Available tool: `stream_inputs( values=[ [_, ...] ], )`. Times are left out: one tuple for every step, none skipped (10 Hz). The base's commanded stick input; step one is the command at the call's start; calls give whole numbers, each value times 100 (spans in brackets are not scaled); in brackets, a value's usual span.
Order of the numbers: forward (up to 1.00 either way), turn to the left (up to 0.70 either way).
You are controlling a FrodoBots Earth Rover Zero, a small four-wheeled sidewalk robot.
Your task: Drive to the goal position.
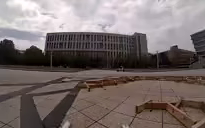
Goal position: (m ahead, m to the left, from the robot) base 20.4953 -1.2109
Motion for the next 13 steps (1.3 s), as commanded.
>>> stream_inputs(
  values=[
    [6, 0],
    [6, 1],
    [6, 1],
    [6, 1],
    [6, 1],
    [6, 0],
    [6, 1],
    [6, 0],
    [6, 0],
    [6, 1],
    [6, 0],
    [6, 1],
    [6, 0]
  ],
)
